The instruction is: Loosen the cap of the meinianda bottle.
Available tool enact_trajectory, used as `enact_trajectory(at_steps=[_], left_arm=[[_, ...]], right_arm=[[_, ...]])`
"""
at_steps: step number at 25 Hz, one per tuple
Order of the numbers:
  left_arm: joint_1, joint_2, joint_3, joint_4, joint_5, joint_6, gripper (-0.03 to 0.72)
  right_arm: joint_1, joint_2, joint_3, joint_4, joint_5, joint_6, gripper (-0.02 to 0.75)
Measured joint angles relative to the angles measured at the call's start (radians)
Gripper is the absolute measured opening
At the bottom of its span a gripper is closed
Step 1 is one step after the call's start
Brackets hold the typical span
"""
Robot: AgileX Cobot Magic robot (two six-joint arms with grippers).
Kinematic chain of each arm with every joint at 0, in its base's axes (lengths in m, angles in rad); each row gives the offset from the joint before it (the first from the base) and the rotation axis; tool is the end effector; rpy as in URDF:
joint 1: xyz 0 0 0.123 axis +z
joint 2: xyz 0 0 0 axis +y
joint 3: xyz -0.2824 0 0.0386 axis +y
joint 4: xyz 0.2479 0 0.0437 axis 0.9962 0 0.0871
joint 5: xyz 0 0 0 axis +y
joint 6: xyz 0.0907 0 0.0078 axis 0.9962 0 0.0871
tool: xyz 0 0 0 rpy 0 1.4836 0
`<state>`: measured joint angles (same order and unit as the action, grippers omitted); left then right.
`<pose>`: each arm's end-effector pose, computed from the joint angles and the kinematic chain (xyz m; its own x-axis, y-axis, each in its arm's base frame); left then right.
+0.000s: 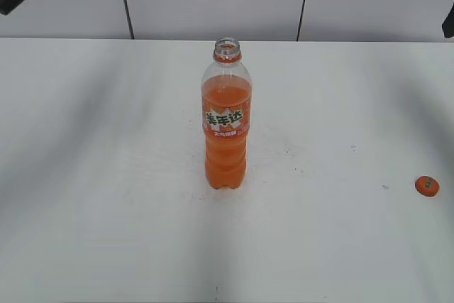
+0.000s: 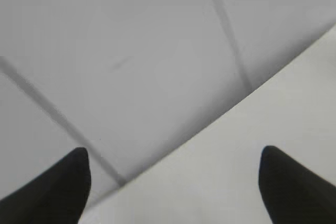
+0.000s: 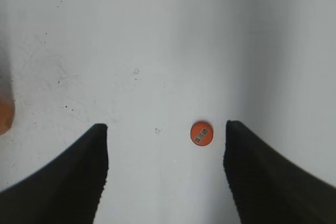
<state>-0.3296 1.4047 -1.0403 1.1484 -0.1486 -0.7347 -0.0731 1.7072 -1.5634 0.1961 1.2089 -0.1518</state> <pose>0.3052 -0.1173 0.3410 -0.0085 0.4199 -0.9075 0.4894 0.7932 0.3624 0.3558 -0.0094 0.3200 -0.9474 -0.0110 -0.3198 -0.0613 0.9871 0.1479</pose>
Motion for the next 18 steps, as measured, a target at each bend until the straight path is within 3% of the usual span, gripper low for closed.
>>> enact_trajectory(at_steps=[4,8,11,14,18], left_arm=[[0.001,0.002,0.001,-0.261,0.432,0.014,0.591],[0.002,0.002,-0.011,-0.638,0.666,0.249,0.589],[0.041,0.010,-0.059,-0.881,0.807,0.439,0.589],[0.130,0.065,-0.128,-1.026,0.973,0.553,0.586],[0.219,0.141,-0.176,-1.065,1.149,0.587,0.580]], right_arm=[[0.000,-0.013,0.000,0.000,0.002,0.000,0.515],[0.000,-0.036,0.000,0.000,0.005,0.001,0.515],[0.000,-0.060,0.008,-0.003,0.005,0.001,0.515],[0.000,-0.116,0.066,-0.003,0.003,0.002,0.515],[0.000,-0.235,0.213,-0.028,0.004,0.002,0.515]])
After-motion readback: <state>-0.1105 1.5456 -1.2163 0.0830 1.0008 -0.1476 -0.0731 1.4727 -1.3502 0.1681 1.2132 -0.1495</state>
